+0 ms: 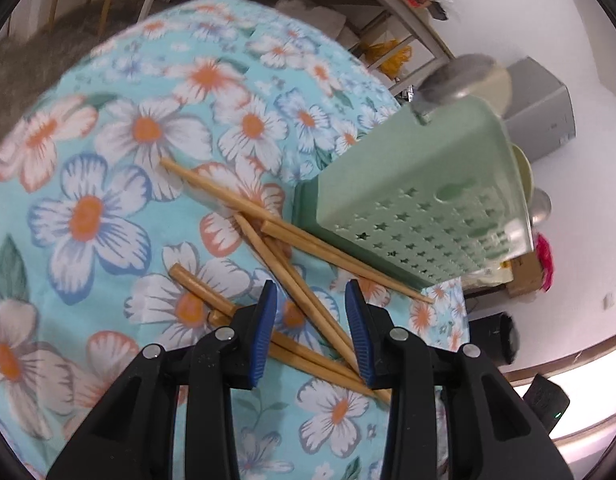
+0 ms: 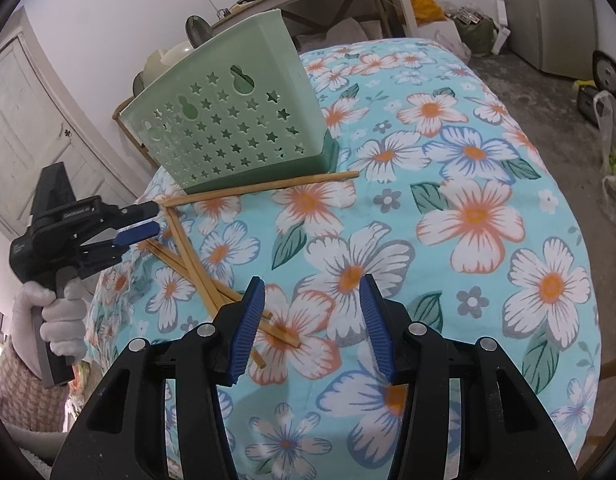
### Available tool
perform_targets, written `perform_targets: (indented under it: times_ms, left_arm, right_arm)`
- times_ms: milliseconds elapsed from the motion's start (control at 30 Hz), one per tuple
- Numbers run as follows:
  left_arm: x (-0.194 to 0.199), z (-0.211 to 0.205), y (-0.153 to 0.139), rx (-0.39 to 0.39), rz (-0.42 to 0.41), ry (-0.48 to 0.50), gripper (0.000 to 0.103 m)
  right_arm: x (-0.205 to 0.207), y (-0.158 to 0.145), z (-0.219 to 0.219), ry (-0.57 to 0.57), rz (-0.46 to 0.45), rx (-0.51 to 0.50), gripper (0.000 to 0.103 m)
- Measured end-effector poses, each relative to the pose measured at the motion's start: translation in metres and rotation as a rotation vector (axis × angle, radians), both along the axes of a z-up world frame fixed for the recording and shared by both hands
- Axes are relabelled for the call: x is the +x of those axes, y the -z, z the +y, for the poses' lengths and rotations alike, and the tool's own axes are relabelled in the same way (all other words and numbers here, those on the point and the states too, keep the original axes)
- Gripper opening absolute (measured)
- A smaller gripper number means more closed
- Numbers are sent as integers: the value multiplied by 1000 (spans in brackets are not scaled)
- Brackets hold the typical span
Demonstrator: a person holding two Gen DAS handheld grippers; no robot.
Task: Organize utensils
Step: 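Close the left tool on a wooden chopstick while the right tool lowers toward the chopsticks, then close the right tool on a chopstick while the left tool holds its chopstick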
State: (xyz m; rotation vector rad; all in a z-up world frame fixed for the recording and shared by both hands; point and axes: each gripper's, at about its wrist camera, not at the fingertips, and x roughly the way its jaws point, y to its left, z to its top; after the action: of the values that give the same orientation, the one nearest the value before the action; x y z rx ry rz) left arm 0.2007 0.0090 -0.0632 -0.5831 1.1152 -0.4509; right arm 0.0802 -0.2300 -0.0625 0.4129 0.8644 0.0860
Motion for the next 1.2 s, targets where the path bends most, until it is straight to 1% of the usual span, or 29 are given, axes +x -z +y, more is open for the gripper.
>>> perform_targets:
  times_ms: [133,233,333,400,467,533,800,900,1033,1200]
  left_arm:
    - [6,2,8,-15,48,-24,32]
    - [8,3,10,-27,63,-40,30]
    - [10,4,14,-31,79,-59,24]
    - [10,7,17,-38,89,-72,16]
    - [9,7,19,-43,92,-78,11]
    - [8,8,19,-54,92,-83,11]
    - [-10,12,2,-116,57,-66,8]
    - [-19,17,-5,-127,48,-64,8]
    - [-34,30,-9,-118,33,-77,8]
    - [-50,43,-17,-57,-21,-92,8]
  right_arm:
    - [0,1,0,-1,3,1,47]
    - [1,1,0,-1,3,2,47]
    - [1,2,0,-5,3,8,47]
    - [1,2,1,-6,3,11,46]
    - [1,2,1,-7,2,13,45]
    - [0,1,1,-4,0,13,45]
    - [-5,-2,-6,14,-6,18,41]
    - [-5,-5,-5,7,-17,13,37]
    - [-4,-13,1,-33,-50,-1,30]
    - [14,-31,21,-155,-105,0,27]
